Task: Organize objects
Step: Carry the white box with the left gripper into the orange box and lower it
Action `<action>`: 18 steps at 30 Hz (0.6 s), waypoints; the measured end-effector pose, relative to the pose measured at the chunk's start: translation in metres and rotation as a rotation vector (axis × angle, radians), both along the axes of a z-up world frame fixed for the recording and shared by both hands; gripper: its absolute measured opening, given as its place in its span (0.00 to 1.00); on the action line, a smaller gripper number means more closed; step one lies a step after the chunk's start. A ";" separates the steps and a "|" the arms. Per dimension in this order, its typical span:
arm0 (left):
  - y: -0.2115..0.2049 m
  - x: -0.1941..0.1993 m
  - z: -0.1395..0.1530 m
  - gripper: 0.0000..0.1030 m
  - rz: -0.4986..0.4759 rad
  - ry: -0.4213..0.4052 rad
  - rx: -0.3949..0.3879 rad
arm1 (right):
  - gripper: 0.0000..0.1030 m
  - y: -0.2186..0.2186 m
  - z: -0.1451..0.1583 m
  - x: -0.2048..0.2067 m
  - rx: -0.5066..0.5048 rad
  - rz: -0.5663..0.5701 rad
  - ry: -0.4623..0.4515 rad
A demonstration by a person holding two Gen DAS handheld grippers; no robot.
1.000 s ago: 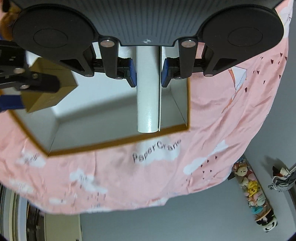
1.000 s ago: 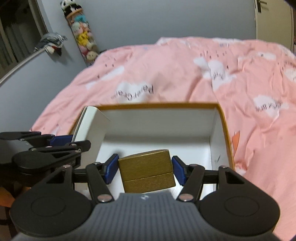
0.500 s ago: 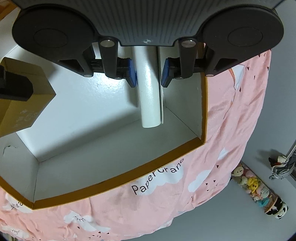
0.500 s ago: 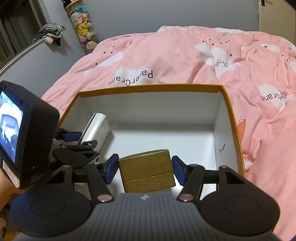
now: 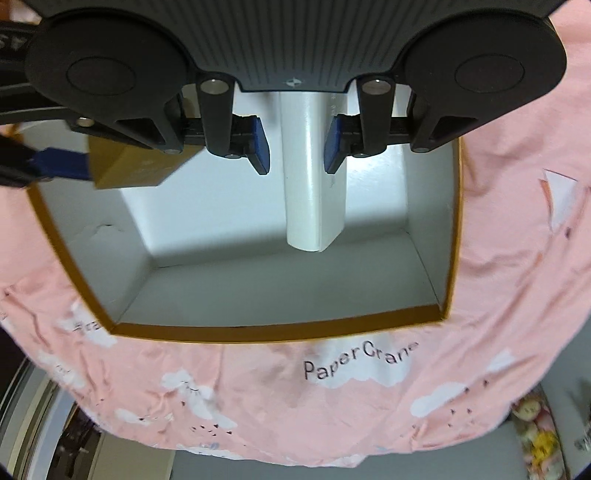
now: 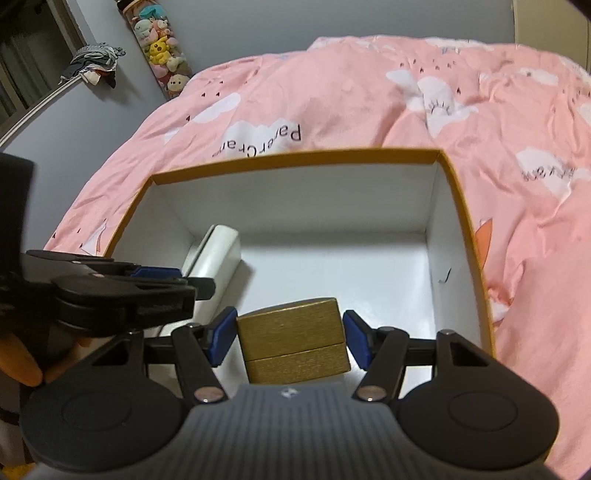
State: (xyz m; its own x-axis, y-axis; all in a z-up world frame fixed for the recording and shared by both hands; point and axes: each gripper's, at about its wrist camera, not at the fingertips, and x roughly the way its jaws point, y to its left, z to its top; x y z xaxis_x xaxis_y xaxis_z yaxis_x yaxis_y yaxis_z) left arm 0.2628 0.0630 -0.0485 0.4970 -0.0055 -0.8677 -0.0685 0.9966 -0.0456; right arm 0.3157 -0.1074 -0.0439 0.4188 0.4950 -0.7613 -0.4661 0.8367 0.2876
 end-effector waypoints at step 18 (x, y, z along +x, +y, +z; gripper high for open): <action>-0.049 0.043 -0.003 0.53 -0.441 -0.049 0.227 | 0.62 -0.013 -0.001 0.027 -0.048 -0.024 0.008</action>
